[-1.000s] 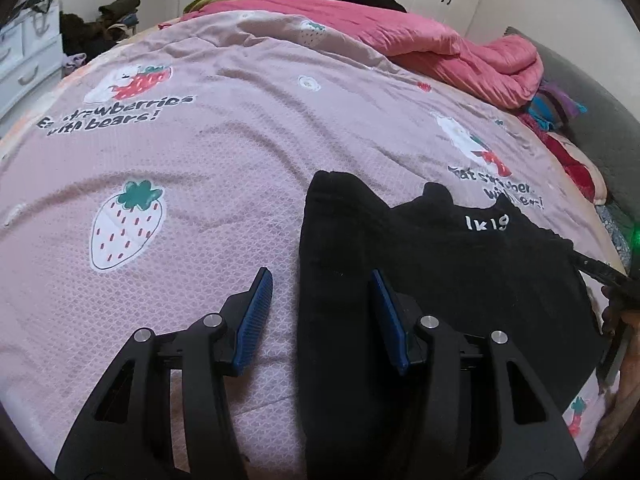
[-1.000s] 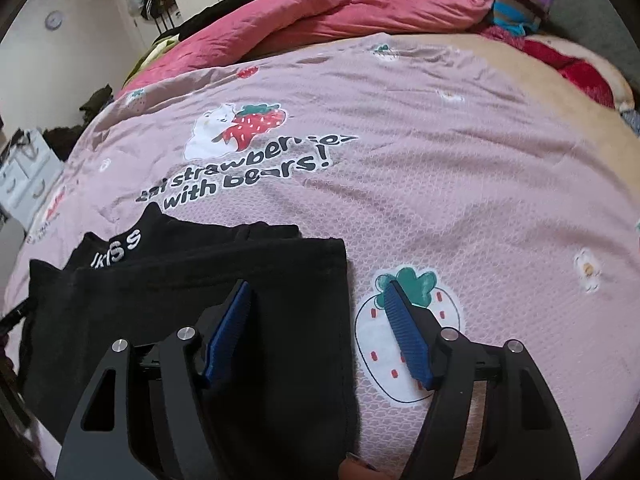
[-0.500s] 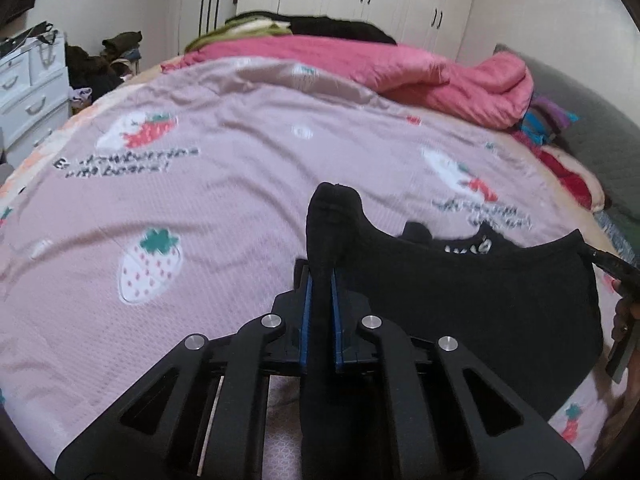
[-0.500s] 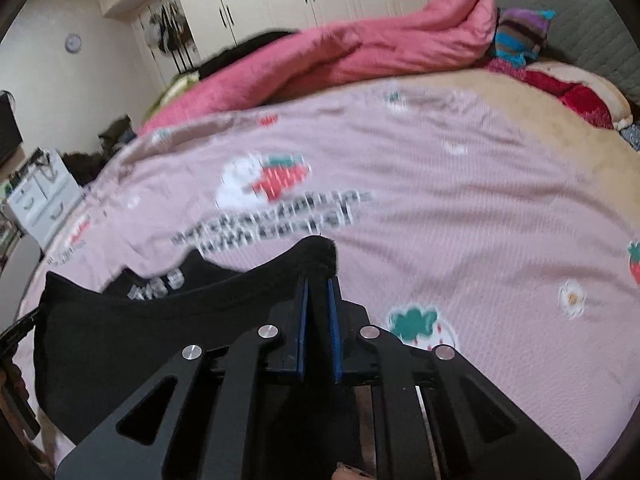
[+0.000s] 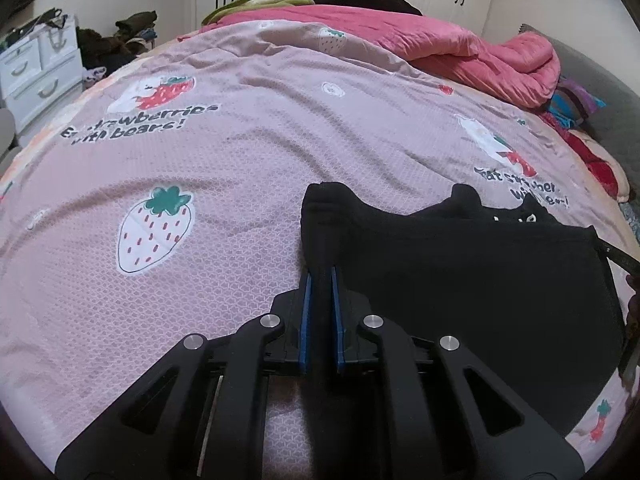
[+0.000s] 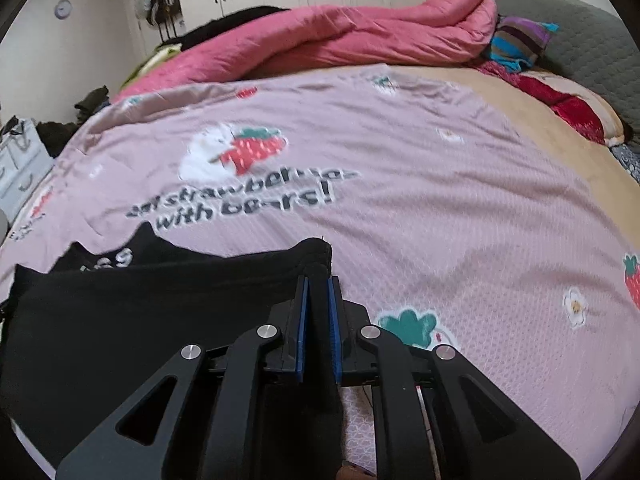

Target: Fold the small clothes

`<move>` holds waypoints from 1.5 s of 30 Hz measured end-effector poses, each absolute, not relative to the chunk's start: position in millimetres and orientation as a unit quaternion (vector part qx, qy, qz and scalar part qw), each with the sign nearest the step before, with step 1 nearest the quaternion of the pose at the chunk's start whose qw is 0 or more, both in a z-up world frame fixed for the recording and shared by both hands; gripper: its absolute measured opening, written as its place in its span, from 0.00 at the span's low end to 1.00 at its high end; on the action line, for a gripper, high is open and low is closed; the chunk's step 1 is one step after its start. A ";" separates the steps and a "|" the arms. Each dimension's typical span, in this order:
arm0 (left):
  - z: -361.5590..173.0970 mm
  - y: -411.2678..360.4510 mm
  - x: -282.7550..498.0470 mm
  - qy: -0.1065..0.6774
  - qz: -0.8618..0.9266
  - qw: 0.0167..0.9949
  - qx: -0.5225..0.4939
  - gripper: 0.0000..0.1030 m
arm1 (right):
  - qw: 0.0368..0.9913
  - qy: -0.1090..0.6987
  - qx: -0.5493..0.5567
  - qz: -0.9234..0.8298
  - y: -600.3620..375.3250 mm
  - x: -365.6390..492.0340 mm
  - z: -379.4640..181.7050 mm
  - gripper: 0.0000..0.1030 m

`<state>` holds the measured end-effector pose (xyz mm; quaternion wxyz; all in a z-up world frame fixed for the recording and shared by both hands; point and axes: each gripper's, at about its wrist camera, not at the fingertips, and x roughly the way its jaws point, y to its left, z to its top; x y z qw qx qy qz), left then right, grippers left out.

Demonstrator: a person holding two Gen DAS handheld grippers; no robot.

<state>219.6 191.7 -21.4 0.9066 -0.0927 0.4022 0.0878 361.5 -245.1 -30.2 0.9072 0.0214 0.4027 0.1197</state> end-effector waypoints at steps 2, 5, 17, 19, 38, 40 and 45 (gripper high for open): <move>-22.9 191.2 219.0 0.405 0.090 0.905 -0.091 0.05 | 0.909 0.402 0.014 0.113 -243.8 359.4 -29.9 0.10; -23.1 189.9 218.1 0.409 0.091 0.904 -0.087 0.06 | 0.909 0.404 0.005 0.106 -242.4 354.8 -30.7 0.31; -21.9 188.4 206.8 0.415 0.099 0.900 -0.090 0.17 | 0.919 0.382 0.021 0.090 -256.3 321.1 -16.9 0.64; -19.2 188.0 202.0 0.414 0.099 0.900 -0.091 0.22 | 0.922 0.376 0.019 0.093 -257.4 310.8 -12.9 0.64; 6.8 178.3 138.4 0.384 0.068 0.907 -0.160 0.55 | 0.915 0.365 0.071 0.159 -271.4 233.0 -1.3 0.71; 3.0 182.4 131.7 0.386 0.066 0.903 -0.176 0.55 | 0.910 0.373 0.089 0.158 -280.1 232.5 -5.4 0.71; -8.9 190.1 116.1 0.392 0.047 0.888 -0.234 0.55 | 0.900 0.385 0.131 0.158 -298.8 228.4 -12.1 0.71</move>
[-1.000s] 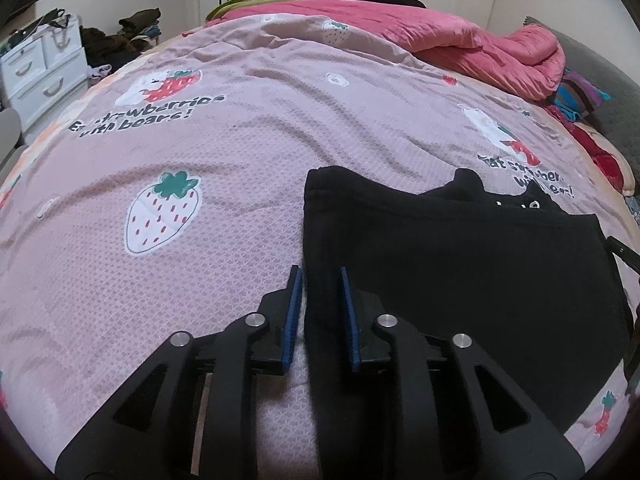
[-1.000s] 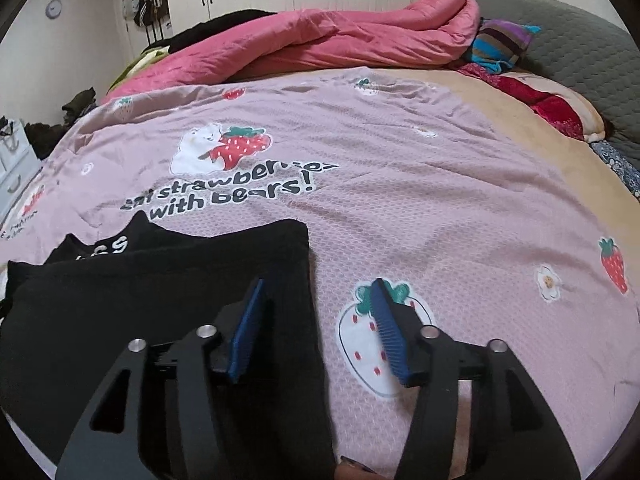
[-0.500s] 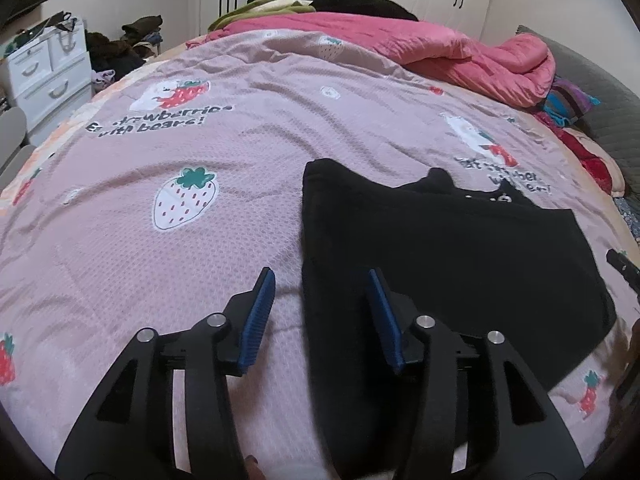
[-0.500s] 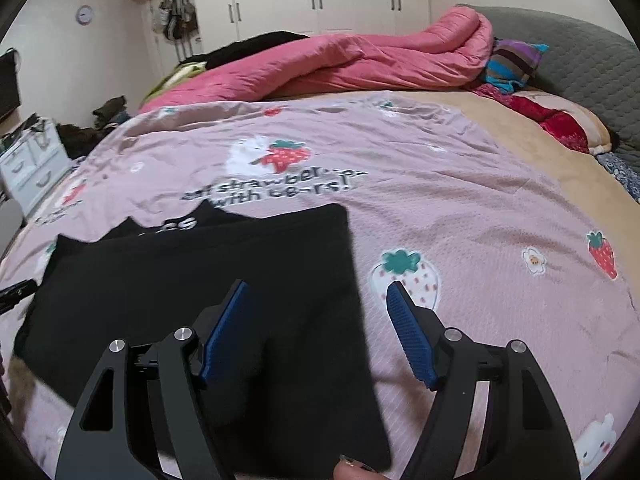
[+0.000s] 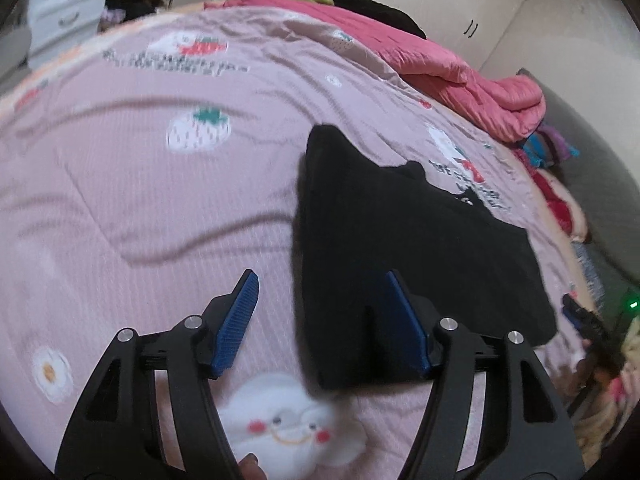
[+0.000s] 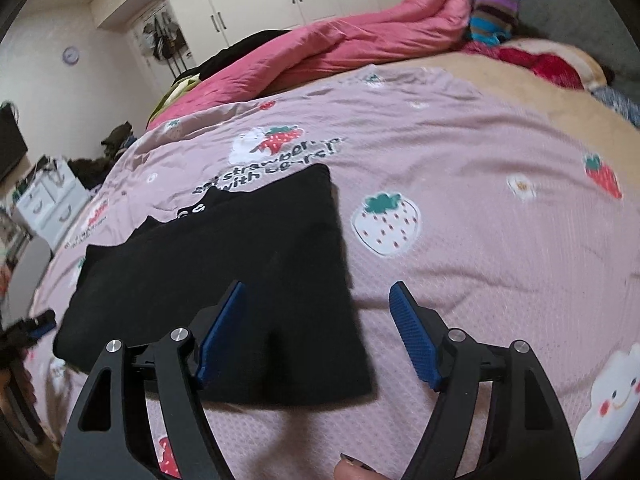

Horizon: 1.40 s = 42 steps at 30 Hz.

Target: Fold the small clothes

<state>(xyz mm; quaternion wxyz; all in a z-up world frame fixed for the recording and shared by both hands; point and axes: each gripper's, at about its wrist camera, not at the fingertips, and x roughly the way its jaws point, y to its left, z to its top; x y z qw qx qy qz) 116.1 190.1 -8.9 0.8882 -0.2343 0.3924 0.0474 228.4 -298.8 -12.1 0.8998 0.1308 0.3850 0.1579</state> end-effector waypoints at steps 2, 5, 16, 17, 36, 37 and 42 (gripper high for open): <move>-16.0 191.2 112.2 0.396 0.031 0.879 -0.263 0.55 | 0.895 0.390 0.146 0.163 -303.5 227.5 -13.8 0.71; -25.0 186.2 112.7 0.403 0.017 0.871 -0.279 0.55 | 0.892 0.396 0.143 0.167 -302.0 226.8 -16.0 0.71; -22.4 178.1 113.8 0.392 -0.002 0.874 -0.286 0.10 | 0.865 0.432 0.172 0.192 -301.9 230.2 -30.8 0.39; -18.5 178.7 111.9 0.390 0.001 0.877 -0.280 0.10 | 0.864 0.432 0.175 0.190 -303.7 230.0 -31.1 0.20; -29.9 170.7 106.2 0.428 0.051 0.879 -0.203 0.15 | 0.886 0.431 0.114 0.130 -303.4 220.9 -36.1 0.09; -29.8 169.1 105.2 0.427 0.056 0.880 -0.200 0.16 | 0.885 0.431 0.118 0.131 -303.6 221.2 -36.2 0.11; -25.9 160.2 101.4 0.420 0.074 0.887 -0.175 0.16 | 0.883 0.427 0.137 0.138 -309.5 219.2 -35.4 0.15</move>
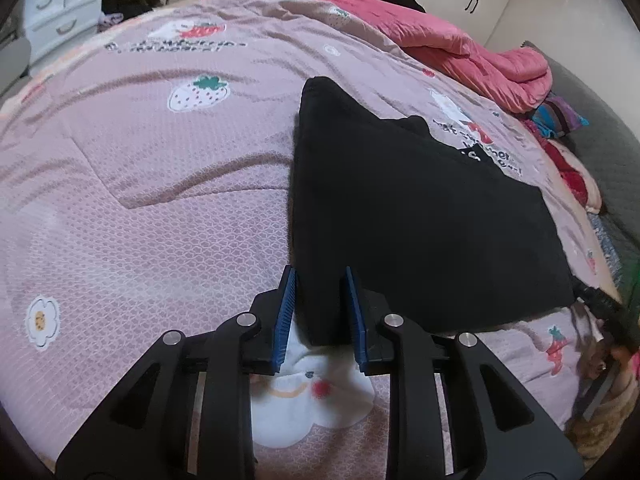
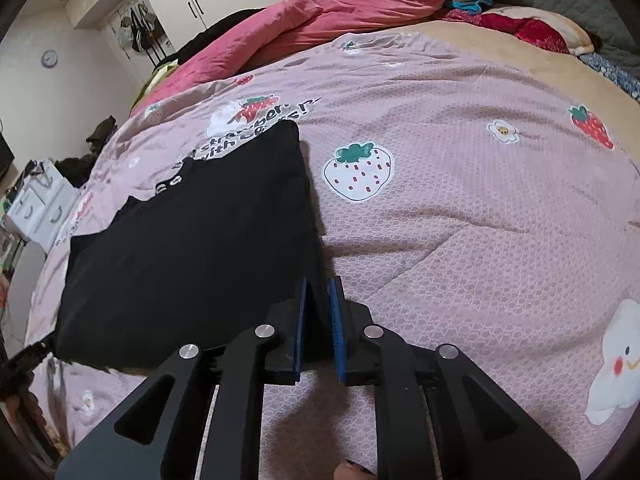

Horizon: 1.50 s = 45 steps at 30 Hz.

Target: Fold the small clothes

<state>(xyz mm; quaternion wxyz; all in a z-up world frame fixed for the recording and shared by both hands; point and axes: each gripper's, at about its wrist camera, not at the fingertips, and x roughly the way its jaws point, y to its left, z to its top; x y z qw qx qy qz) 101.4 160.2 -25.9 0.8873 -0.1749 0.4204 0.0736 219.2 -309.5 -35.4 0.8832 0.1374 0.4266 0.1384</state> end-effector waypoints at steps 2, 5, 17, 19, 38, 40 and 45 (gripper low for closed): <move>-24.9 156.9 100.4 0.417 0.081 0.890 -0.168 0.16 | 0.883 0.426 0.139 0.138 -310.8 217.3 -35.6 0.25; -23.6 154.3 97.9 0.411 0.089 0.891 -0.168 0.17 | 0.884 0.424 0.141 0.139 -311.8 214.5 -35.1 0.27; -18.4 139.3 87.3 0.404 0.103 0.896 -0.156 0.27 | 0.900 0.395 0.122 0.138 -311.6 199.9 -25.4 0.49; -17.3 135.9 85.7 0.404 0.100 0.896 -0.154 0.30 | 0.903 0.389 0.119 0.138 -311.2 197.0 -23.8 0.52; -5.5 99.0 67.0 0.403 0.081 0.903 -0.129 0.71 | 0.923 0.342 0.115 0.131 -314.2 164.0 -12.4 0.93; -5.8 95.5 66.0 0.405 0.080 0.902 -0.126 0.80 | 0.924 0.340 0.116 0.131 -314.5 161.6 -12.4 0.94; -5.0 90.6 61.4 0.405 0.082 0.903 -0.119 0.91 | 0.926 0.336 0.108 0.135 -311.1 155.3 -12.2 0.96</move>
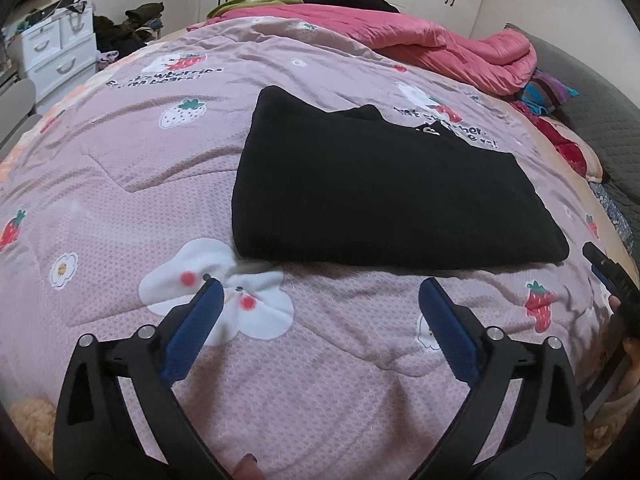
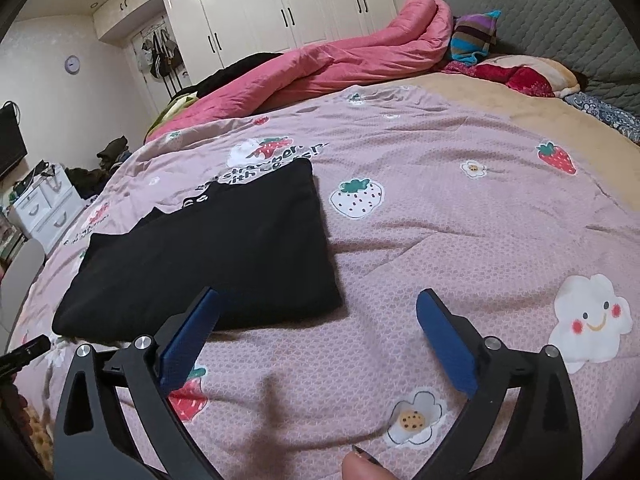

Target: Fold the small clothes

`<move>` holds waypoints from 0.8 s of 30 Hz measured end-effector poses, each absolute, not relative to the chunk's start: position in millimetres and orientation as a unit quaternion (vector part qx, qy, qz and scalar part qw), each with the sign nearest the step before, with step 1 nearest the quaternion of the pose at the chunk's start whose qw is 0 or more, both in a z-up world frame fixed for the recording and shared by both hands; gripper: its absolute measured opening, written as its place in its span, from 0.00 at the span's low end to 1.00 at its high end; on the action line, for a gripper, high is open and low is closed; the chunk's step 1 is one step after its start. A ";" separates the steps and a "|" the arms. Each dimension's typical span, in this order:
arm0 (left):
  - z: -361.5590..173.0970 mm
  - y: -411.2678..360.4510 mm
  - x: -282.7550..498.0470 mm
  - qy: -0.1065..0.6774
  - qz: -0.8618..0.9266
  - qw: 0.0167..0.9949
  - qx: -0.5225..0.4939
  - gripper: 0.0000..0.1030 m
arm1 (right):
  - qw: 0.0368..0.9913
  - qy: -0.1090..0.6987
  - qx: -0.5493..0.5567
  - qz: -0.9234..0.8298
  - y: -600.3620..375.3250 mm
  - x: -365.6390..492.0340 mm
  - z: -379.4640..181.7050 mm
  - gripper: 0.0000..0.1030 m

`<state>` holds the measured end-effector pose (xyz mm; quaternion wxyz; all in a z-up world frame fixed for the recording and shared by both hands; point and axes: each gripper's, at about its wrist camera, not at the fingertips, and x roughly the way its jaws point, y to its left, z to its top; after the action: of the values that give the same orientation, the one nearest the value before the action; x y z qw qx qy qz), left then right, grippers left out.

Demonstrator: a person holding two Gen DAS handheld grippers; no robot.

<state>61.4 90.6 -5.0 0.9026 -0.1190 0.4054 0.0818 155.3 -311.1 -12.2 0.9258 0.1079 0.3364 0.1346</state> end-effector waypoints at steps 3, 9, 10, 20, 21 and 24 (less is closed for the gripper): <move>-4.1 90.2 57.6 0.404 0.085 0.903 -0.118 0.91 | 0.929 0.327 0.096 0.142 -303.6 150.3 -9.3 0.96; -1.6 96.4 49.2 0.400 0.094 0.904 -0.119 0.91 | 0.932 0.316 0.063 0.166 -278.5 140.3 -1.7 0.96; -0.9 98.2 47.3 0.399 0.097 0.904 -0.118 0.91 | 0.932 0.315 0.059 0.171 -274.0 138.6 -0.8 0.96; 3.9 126.4 34.2 0.385 0.123 0.905 -0.133 0.91 | 0.920 0.315 0.008 0.233 -211.2 119.5 7.7 0.96; 3.6 129.2 34.0 0.384 0.126 0.904 -0.135 0.91 | 0.918 0.315 0.002 0.240 -203.5 118.3 8.4 0.96; 2.3 141.4 34.0 0.384 0.136 0.902 -0.142 0.91 | 0.912 0.315 -0.022 0.263 -176.7 112.7 11.0 0.96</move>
<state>34.0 141.4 2.3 0.9020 -0.1423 0.3845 0.1355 112.7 -176.7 11.0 0.9118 -0.0215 0.3149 0.2625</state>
